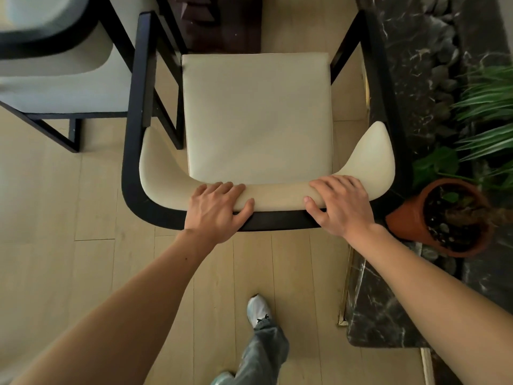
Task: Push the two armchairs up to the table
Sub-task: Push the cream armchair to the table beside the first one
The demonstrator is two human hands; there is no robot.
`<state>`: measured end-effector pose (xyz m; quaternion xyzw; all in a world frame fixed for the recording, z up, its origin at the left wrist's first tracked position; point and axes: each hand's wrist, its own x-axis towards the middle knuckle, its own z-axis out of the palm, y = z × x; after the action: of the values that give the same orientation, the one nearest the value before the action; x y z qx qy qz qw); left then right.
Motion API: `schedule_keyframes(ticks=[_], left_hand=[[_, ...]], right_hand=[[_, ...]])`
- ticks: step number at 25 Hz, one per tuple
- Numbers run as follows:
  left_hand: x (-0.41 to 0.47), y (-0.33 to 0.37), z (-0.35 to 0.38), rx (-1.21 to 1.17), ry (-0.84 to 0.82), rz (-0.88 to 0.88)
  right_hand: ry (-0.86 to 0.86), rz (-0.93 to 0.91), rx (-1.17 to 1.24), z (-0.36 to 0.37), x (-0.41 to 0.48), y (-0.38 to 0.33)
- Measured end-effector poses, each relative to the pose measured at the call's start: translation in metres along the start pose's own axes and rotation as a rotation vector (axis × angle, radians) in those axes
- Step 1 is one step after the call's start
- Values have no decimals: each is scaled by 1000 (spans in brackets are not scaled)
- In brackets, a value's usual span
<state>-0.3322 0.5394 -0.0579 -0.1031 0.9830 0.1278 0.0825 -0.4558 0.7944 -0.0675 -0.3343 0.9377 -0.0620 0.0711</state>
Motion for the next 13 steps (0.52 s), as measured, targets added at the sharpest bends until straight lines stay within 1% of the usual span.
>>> schedule_keyframes(ticks=[13], left_hand=[[87, 13, -14, -26, 30, -64]], right_hand=[[-22, -52, 20, -21, 93, 53]])
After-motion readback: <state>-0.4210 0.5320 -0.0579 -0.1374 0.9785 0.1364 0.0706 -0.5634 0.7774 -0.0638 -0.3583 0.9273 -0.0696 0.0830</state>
